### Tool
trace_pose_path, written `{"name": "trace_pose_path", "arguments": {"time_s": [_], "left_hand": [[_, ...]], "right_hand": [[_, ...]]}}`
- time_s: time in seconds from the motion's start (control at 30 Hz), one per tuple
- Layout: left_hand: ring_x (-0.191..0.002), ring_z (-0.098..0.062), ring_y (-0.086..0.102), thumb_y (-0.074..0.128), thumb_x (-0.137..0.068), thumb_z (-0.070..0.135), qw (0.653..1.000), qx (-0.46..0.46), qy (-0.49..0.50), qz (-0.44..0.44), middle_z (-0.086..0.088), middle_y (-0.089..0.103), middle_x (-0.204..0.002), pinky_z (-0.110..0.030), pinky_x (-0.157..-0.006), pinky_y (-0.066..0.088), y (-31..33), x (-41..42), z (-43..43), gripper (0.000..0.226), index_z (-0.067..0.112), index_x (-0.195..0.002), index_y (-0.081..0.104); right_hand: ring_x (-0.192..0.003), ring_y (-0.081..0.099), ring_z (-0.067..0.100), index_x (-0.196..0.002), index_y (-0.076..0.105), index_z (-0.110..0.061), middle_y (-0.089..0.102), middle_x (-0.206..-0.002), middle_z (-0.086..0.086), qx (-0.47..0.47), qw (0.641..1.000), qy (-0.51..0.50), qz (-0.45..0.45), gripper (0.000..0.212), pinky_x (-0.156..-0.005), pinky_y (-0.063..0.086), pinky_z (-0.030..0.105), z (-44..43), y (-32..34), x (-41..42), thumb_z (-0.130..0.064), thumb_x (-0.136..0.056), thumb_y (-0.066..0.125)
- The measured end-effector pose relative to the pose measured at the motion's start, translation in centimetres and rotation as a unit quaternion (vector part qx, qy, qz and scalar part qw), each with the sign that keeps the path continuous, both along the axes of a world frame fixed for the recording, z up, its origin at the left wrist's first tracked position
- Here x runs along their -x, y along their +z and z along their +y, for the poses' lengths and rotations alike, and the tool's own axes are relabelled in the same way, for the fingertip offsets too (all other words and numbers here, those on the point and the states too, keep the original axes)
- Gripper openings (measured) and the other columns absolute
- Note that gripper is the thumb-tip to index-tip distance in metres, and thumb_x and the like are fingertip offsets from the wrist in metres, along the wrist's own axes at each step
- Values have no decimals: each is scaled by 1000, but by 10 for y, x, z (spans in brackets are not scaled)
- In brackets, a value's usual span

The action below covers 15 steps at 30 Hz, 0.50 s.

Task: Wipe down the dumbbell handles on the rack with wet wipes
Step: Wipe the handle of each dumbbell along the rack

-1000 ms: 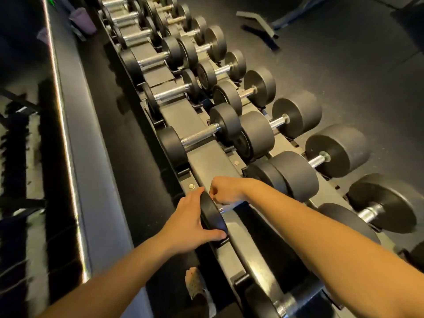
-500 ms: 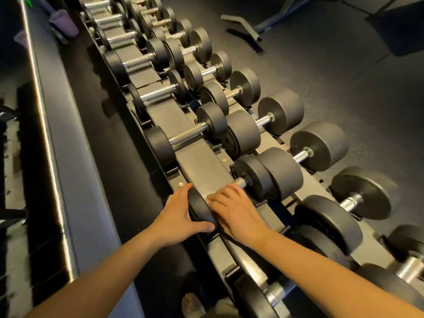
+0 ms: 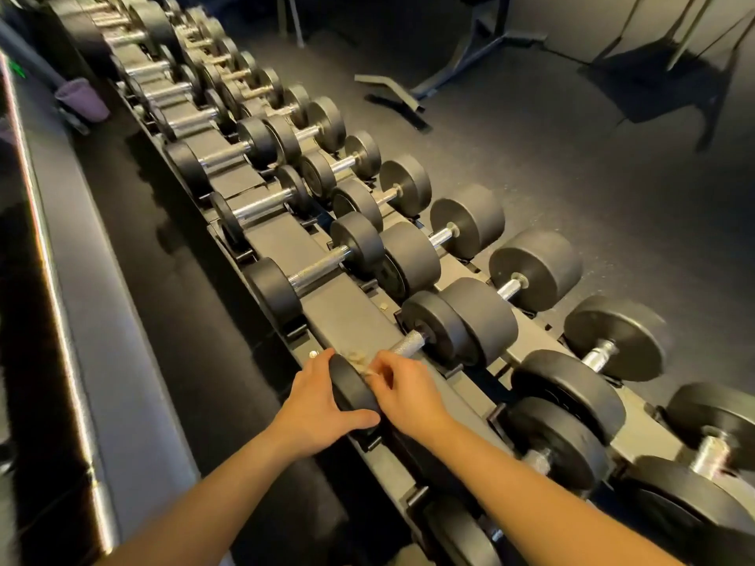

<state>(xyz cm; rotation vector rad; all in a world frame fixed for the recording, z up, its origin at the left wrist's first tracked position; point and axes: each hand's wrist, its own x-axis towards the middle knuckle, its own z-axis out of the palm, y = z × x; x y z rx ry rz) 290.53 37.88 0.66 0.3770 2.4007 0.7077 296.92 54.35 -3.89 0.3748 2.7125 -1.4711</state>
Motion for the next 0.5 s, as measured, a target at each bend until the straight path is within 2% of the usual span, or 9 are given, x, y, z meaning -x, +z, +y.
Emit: {"name": "trace_pose_path", "arguments": {"time_s": [0.07,0.2,0.27,0.33,0.4,0.43,0.5], "left_hand": [[-128,-15,40,82,-46,73,1000,5,-4,5,11,39,-138,-41,-108,46,2,0,1,122,31,-148,31],[-131,-15,39,79,-45,77,1000,16,-17,-11,12,36,-143,-41,-110,46,4,1,-1,130,29,-153,24],[-132,-14,42,81,-45,81,1000,18,-20,-9,13,38,-143,-43,-109,48,2,3,-3,134,29,-154,23],[-133,-14,44,78,-42,89,999,30,-30,-4,13,40,-145,-42,-109,49,-1,6,-5,138,30,-155,23],[-132,-13,46,74,-41,94,998,44,-52,5,13,42,-144,-41,-107,50,-4,11,-7,139,30,-153,26],[-130,-12,47,73,-41,95,997,51,-64,13,13,43,-143,-40,-106,51,-4,13,-8,137,30,-152,28],[-127,-11,47,71,-44,94,993,64,-94,28,13,43,-140,-38,-104,51,0,16,-6,131,30,-150,30]], "right_hand": [[-66,56,13,-84,55,-27,58,-72,-10,-37,999,-10,-2,14,-58,42,32,13,-4,1,-27,-97,58],[-65,56,4,-92,58,-23,61,-77,-9,-73,980,-185,-26,11,-57,39,18,36,-9,1,-27,-102,56],[-63,56,1,-93,58,-22,60,-74,-10,-31,974,-220,-38,11,-55,38,15,21,-7,-1,-25,-103,55],[-61,53,-1,-94,60,-20,56,-69,-12,22,979,-197,-44,9,-54,36,13,-2,-5,-3,-22,-101,56],[-59,50,1,-85,59,-28,53,-64,-12,48,986,-147,-69,15,-55,36,17,-16,-9,-8,-21,-98,57],[-59,53,5,-77,56,-31,54,-62,-9,67,983,-149,-85,22,-56,43,24,-16,-12,-8,-20,-96,58],[-62,66,18,-70,57,-25,64,-63,1,135,953,-242,-125,23,-62,58,44,-7,-16,-1,-19,-93,58]]}}
